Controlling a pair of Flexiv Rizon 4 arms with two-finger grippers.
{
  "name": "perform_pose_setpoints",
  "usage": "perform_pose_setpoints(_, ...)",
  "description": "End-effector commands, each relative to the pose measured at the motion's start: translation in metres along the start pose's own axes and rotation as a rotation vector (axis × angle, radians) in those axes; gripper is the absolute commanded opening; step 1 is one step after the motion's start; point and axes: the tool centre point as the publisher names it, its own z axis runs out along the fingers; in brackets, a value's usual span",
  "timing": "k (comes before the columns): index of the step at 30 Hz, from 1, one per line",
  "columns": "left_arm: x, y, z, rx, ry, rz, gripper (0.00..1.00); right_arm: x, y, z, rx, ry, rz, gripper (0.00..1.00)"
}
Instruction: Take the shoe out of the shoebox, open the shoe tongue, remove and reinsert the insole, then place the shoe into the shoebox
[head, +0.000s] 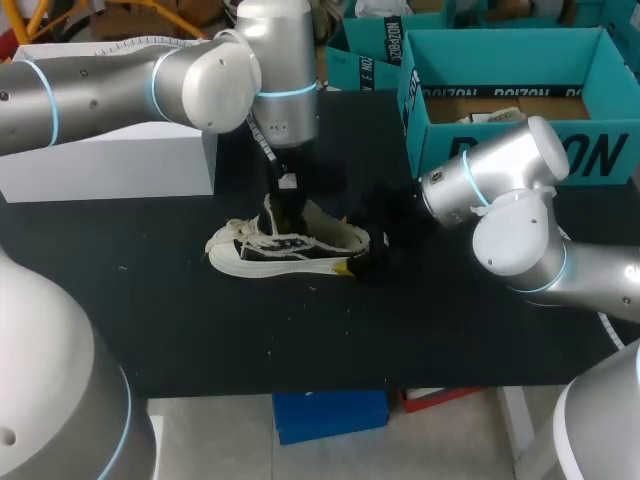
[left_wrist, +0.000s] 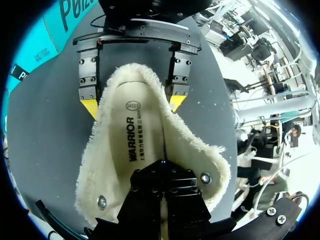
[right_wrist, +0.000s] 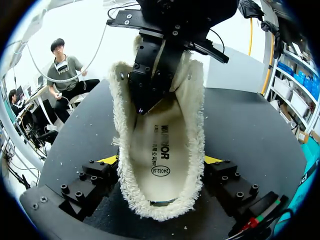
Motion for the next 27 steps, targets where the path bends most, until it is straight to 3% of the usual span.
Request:
perform_pose_setpoints(1,0.002,0.001,0.011,-0.003,-0.011,-0.003,0.0,0.0,-0.001,0.003,0.002,0.0,0.001,0.0)
perform_pose_setpoints(27,0.005,0.001,0.038,-0.015,-0.019,-0.05,0.0,0.0,-0.001,0.003,0.002,0.0,0.001,0.0)
